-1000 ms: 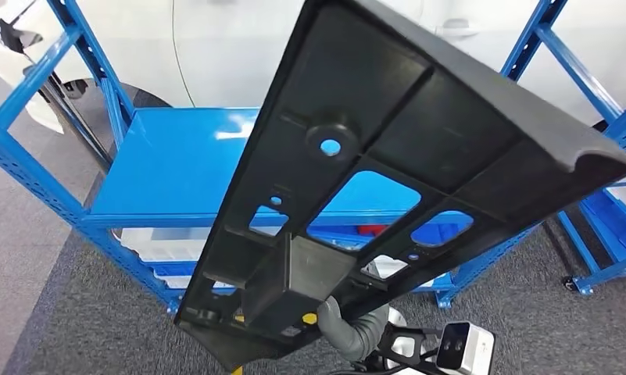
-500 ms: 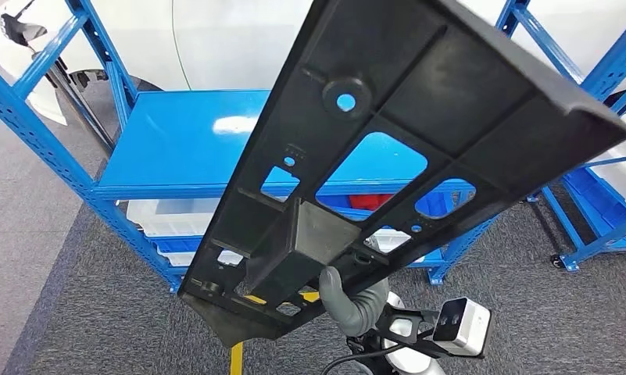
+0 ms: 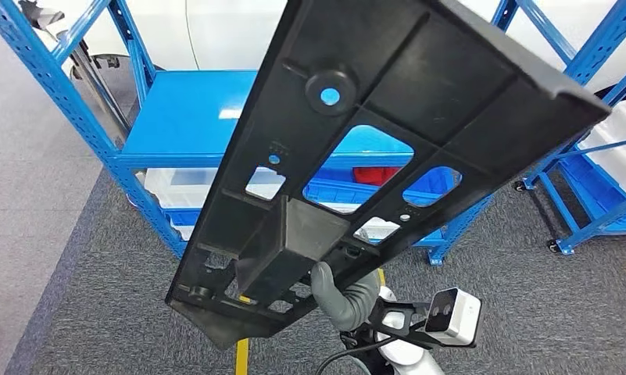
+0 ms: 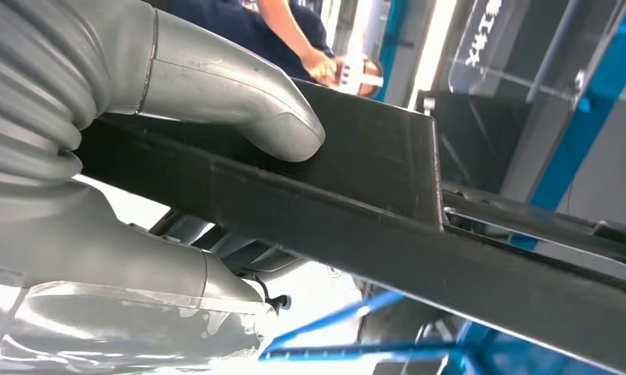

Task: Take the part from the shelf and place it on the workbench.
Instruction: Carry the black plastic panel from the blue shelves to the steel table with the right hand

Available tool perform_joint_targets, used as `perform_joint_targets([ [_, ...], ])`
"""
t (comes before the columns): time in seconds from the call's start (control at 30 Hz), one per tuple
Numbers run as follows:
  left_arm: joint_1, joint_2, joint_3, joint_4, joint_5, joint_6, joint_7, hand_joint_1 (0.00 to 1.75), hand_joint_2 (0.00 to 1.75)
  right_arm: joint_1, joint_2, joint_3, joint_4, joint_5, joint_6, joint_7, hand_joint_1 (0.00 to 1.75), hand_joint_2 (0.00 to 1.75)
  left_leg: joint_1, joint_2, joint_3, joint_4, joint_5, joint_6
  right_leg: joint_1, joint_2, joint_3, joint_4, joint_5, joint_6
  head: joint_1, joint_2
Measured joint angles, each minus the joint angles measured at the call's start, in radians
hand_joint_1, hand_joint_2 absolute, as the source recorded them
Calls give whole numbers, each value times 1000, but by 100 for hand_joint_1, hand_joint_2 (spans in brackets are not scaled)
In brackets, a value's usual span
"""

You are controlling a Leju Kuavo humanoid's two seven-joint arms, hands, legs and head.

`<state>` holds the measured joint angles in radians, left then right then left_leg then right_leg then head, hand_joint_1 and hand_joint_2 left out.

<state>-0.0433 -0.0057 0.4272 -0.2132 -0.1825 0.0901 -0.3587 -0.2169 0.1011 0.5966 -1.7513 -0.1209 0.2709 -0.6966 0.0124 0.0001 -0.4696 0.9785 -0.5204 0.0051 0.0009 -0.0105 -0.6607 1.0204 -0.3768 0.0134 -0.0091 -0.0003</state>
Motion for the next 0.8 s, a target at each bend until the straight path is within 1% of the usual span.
perform_joint_targets([
  [0.03,1,-2,1,0,2,3,11,0,175,2,-3,0,2,1,2,0,175,175,1,3,-7,-2,10,8,-2,2,-13,29,-25,5,0,0],
  [0.07,1,-5,2,1,2,7,25,0,175,4,-6,0,5,2,3,0,175,175,1,5,-17,-2,20,14,-5,4,-33,80,-65,10,0,0],
  [0.1,2,-6,3,1,3,14,41,0,175,7,-10,0,8,3,4,0,175,175,0,6,-29,-1,29,17,-6,5,-59,149,-112,14,0,0],
  [0.13,2,-6,4,1,2,21,58,0,175,10,-14,-1,11,4,6,0,175,175,-1,7,-40,0,37,19,-6,6,-81,219,-151,17,0,0],
  [0.17,3,-7,5,1,0,28,75,0,175,13,-18,-2,15,5,10,0,175,175,-2,7,-51,1,45,19,-6,6,-93,269,-175,18,0,0],
  [0.2,4,-7,7,1,-4,34,91,0,175,17,-22,-5,19,7,15,0,175,175,-3,7,-61,3,52,18,-7,6,-85,283,-180,18,0,0],
  [0.23,4,-7,8,1,-7,39,104,0,175,20,-26,-7,21,8,20,0,175,175,-3,7,-68,5,57,16,-6,6,-63,266,-171,17,0,0],
  [0.3,5,-7,9,1,-11,42,117,0,175,22,-29,-11,22,10,26,0,175,175,-3,6,-75,8,61,15,-6,6,-20,213,-148,15,0,0],
  [0.33,5,-7,9,1,-11,43,118,0,175,23,-29,-11,22,11,27,0,175,175,-3,6,-76,9,62,14,-6,6,-13,203,-144,14,0,0],
  [0.43,5,-7,9,1,-11,43,119,0,175,23,-29,-11,22,11,27,0,175,175,-3,6,-76,9,62,14,-6,6,-11,200,-143,14,0,0],
  [0.47,4,-7,10,1,-11,45,122,0,175,22,-30,-13,22,11,30,0,175,175,-3,6,-77,10,62,13,-6,6,17,157,-130,11,0,0],
  [0.5,4,-7,11,1,-12,47,126,0,175,22,-31,-14,22,10,35,0,175,175,-4,6,-79,12,63,12,-5,6,50,104,-120,6,0,0],
  [0.53,4,-6,14,1,-13,50,132,0,175,23,-32,-19,22,6,44,0,175,175,-4,8,-82,14,67,6,-2,7,82,49,-108,-2,0,0],
  [0.57,3,-2,17,1,-18,57,139,0,175,23,-33,-25,22,2,58,0,175,175,-5,8,-94,36,53,-4,-1,9,111,-9,-91,-17,0,0],
  [0.6,3,2,20,0,-23,64,142,0,175,23,-34,-31,22,-2,70,0,175,175,-4,9,-114,79,27,-14,-1,13,113,-26,-86,-29,0,0],
  [0.63,2,7,23,0,-28,73,143,0,175,24,-34,-36,22,-6,80,-1,175,175,-4,9,-143,142,-8,-25,-2,18,108,-32,-76,-40,0,0],
  [0.67,3,12,25,0,-31,80,142,0,175,24,-33,-38,22,-6,85,-1,175,175,-3,8,-177,221,-51,-32,-4,23,104,-36,-68,-46,0,0],
  [0.7,3,14,26,0,-32,83,140,0,175,24,-33,-39,22,-5,86,-1,175,175,-2,8,-202,281,-74,-35,-3,29,99,-34,-66,-46,0,0],
  [0.73,3,16,27,0,-32,85,138,0,175,25,-33,-39,22,-5,86,-1,175,175,-1,8,-212,309,-78,-37,-3,35,95,-31,-64,-46,0,0],
  [0.77,4,17,27,0,-33,85,138,0,175,25,-33,-40,22,-5,86,-1,175,175,0,7,-202,296,-62,-38,-3,43,90,-27,-63,-44,0,0],
  [0.8,4,18,28,0,-33,85,137,0,175,25,-33,-41,22,-5,86,-1,175,175,1,2,-170,240,-30,-37,-4,52,87,-23,-62,-43,0,0],
])
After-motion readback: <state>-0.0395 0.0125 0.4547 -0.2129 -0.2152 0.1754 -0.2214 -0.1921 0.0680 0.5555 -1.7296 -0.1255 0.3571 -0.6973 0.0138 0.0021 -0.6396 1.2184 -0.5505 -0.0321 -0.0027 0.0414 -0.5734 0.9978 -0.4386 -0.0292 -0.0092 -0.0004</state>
